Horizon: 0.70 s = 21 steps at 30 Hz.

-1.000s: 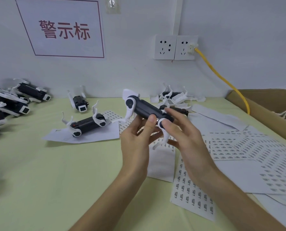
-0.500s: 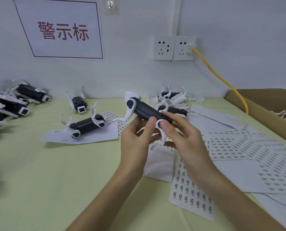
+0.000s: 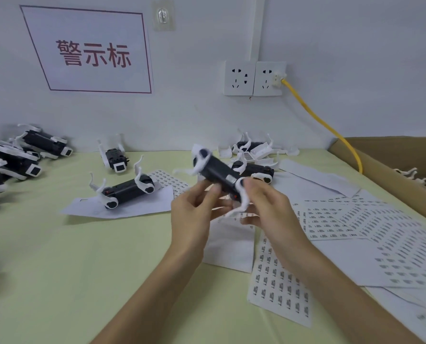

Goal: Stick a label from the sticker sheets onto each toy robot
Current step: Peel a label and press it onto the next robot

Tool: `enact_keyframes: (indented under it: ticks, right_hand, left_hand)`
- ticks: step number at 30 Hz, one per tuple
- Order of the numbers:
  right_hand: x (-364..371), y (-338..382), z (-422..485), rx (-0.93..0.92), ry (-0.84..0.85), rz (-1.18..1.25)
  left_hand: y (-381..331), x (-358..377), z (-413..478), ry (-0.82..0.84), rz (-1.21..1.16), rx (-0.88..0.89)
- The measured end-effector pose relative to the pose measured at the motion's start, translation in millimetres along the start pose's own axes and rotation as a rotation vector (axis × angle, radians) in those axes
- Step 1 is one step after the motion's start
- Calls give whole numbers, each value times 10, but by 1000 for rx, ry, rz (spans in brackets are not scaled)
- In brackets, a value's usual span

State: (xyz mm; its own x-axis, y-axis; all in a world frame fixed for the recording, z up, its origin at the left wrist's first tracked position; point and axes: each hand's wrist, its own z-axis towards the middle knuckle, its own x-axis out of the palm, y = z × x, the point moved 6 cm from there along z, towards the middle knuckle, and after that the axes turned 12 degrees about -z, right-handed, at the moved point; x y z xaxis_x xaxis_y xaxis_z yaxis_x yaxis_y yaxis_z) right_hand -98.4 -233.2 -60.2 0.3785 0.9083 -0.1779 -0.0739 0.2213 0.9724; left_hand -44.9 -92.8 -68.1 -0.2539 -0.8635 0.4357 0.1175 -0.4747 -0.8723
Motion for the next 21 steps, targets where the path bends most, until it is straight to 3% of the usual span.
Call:
enact_keyframes:
  ticks: [7, 11, 13, 17, 19, 21]
  right_hand:
    - [-121, -249, 115, 348, 104, 324]
    - [-432, -403, 224, 497, 1, 433]
    - [-738, -366, 310, 452, -121, 665]
    - [-1624, -265, 376, 100, -451, 1075]
    - [-1800, -327, 332, 101, -522, 1042]
    - [-1722, -449, 288, 249, -533, 930]
  left_hand:
    - [72, 19, -2, 58, 326, 43]
    - [96, 15, 0, 88, 501, 58]
    - [88, 32, -5, 93, 514, 53]
    - [83, 52, -5, 112, 537, 67]
    - [74, 49, 6, 109, 552, 73]
    - [67, 29, 26, 97, 571, 74]
